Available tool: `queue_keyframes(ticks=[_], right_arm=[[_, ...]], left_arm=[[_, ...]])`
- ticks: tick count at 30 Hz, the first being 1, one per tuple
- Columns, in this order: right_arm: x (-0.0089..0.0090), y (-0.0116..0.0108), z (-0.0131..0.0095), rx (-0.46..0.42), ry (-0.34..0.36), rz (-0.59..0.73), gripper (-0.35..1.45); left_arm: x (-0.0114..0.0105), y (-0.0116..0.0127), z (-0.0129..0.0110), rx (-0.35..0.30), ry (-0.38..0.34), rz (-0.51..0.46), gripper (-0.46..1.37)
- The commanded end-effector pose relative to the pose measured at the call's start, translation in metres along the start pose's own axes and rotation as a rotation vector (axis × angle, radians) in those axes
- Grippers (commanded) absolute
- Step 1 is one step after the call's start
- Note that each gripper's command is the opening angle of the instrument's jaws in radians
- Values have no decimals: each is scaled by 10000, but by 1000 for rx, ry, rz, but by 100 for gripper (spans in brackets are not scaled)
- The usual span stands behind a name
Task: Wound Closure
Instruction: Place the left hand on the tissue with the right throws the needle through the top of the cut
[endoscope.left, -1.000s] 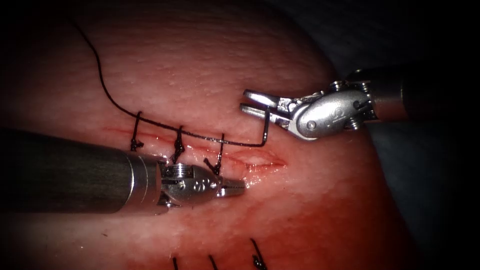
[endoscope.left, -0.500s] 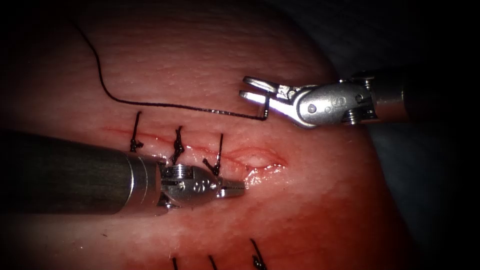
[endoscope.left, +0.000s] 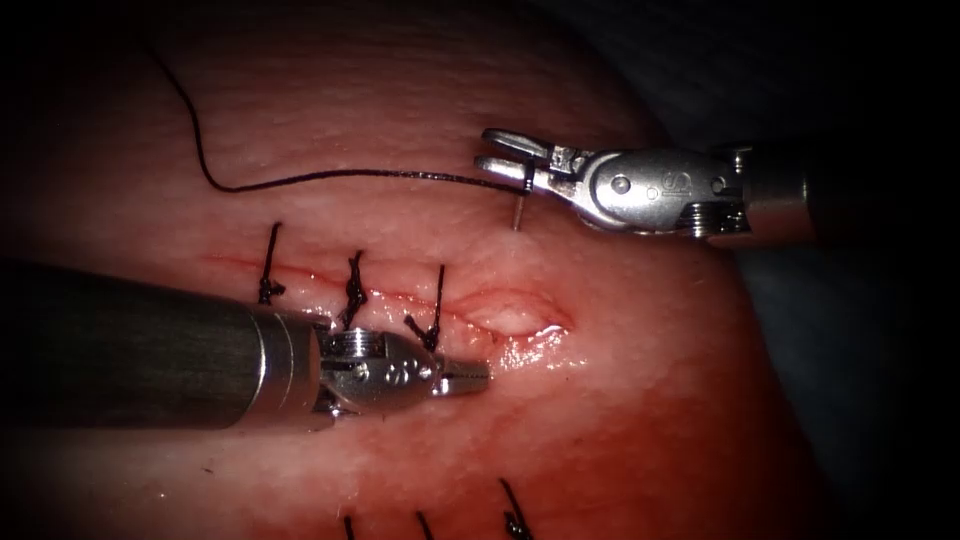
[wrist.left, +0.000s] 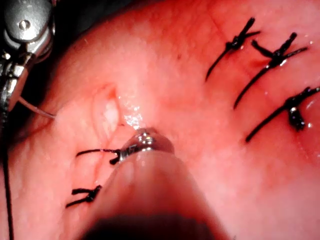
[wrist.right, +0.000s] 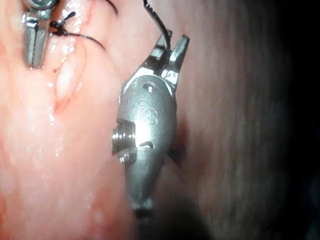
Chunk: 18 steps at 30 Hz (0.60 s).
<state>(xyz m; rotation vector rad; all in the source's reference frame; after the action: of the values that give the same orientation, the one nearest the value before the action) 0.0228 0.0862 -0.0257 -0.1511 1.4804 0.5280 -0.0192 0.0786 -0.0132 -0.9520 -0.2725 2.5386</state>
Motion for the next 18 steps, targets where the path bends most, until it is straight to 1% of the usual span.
queue_keyframes(ticks=[1, 9, 14, 18], right_arm=[[0, -1, 1, -3, -1, 14, -35], [-7, -3, 3, -8, -64, 175, -35], [-17, -14, 6, 4, -118, 354, -35], [-25, -20, 9, 8, -153, 472, -35]], left_arm=[[0, 0, 0, -5, 0, 0, -35], [0, 0, 0, -6, 0, 0, -35], [0, -1, -1, -6, 0, 0, -35], [0, -1, -1, -8, -2, 0, -35]])
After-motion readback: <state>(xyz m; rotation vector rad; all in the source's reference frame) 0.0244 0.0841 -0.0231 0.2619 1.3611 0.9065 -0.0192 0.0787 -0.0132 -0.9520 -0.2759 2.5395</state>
